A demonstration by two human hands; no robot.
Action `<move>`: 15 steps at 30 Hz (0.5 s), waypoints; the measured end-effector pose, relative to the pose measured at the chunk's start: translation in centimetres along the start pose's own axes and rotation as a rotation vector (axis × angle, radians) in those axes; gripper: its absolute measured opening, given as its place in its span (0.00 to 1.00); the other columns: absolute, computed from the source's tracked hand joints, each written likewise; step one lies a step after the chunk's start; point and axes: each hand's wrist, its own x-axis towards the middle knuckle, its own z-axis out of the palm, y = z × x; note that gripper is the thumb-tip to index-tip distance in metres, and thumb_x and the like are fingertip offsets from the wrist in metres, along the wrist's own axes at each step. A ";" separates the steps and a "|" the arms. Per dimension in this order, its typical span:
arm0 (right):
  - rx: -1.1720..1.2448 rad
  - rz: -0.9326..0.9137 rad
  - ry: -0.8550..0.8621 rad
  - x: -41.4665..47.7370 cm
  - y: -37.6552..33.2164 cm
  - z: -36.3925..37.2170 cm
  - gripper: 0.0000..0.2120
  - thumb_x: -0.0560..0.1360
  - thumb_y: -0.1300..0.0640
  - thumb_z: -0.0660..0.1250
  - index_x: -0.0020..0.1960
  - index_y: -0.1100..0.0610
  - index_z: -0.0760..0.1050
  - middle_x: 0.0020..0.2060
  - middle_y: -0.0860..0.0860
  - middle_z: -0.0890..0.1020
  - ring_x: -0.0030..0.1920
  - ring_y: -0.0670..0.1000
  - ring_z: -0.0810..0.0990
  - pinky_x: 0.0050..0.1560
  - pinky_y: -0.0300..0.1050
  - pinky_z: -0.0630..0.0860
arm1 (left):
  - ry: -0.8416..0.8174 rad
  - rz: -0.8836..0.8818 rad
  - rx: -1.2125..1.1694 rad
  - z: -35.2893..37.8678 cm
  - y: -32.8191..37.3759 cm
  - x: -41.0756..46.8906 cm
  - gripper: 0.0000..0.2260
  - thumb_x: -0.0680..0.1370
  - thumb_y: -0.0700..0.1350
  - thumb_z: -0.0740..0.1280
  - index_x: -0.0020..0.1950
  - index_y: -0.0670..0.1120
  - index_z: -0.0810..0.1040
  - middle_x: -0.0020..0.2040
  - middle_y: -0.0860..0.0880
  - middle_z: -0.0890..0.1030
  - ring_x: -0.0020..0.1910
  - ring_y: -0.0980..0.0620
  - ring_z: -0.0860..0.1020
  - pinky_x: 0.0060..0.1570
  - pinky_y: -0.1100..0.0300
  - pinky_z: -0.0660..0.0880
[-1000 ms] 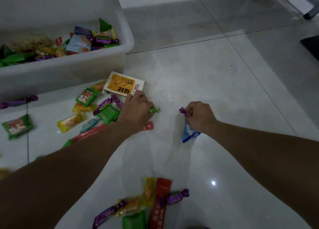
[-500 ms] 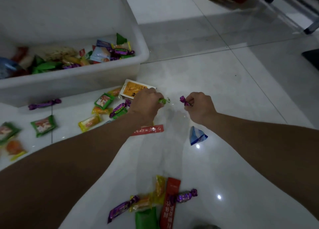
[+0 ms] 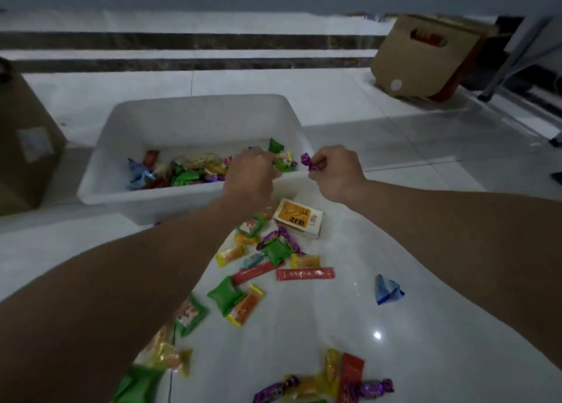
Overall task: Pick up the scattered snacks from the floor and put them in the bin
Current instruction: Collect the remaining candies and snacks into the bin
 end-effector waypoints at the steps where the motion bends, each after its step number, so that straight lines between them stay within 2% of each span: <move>1: -0.009 -0.025 0.011 0.6 -1.4 -0.5 0.06 0.71 0.63 0.72 0.49 0.58 0.82 0.48 0.56 0.83 0.51 0.54 0.81 0.50 0.38 0.74 | 0.017 -0.020 -0.004 -1.0 -0.6 0.2 0.13 0.79 0.44 0.65 0.62 0.43 0.77 0.57 0.41 0.77 0.56 0.40 0.75 0.56 0.51 0.70; 7: -0.066 -0.115 0.032 3.1 -8.5 -1.0 0.07 0.73 0.65 0.70 0.50 0.59 0.82 0.49 0.58 0.82 0.52 0.56 0.80 0.51 0.40 0.75 | 0.073 -0.118 0.039 -5.1 -6.1 -0.4 0.12 0.78 0.43 0.65 0.61 0.44 0.77 0.55 0.42 0.77 0.54 0.42 0.75 0.54 0.51 0.71; 12: -0.012 -0.155 -0.029 3.0 -10.5 3.9 0.08 0.72 0.67 0.70 0.50 0.61 0.82 0.49 0.57 0.82 0.52 0.54 0.80 0.54 0.42 0.76 | 0.061 -0.268 0.011 -5.1 -11.1 -1.8 0.12 0.75 0.38 0.67 0.58 0.47 0.80 0.52 0.43 0.82 0.51 0.42 0.79 0.49 0.51 0.77; 15: 0.043 -0.172 -0.073 3.4 -10.6 6.5 0.07 0.72 0.66 0.70 0.50 0.60 0.82 0.50 0.57 0.83 0.52 0.55 0.80 0.54 0.40 0.75 | 0.049 -0.264 0.001 -4.2 -12.8 -2.1 0.11 0.75 0.38 0.68 0.56 0.46 0.82 0.51 0.42 0.83 0.51 0.41 0.79 0.52 0.50 0.77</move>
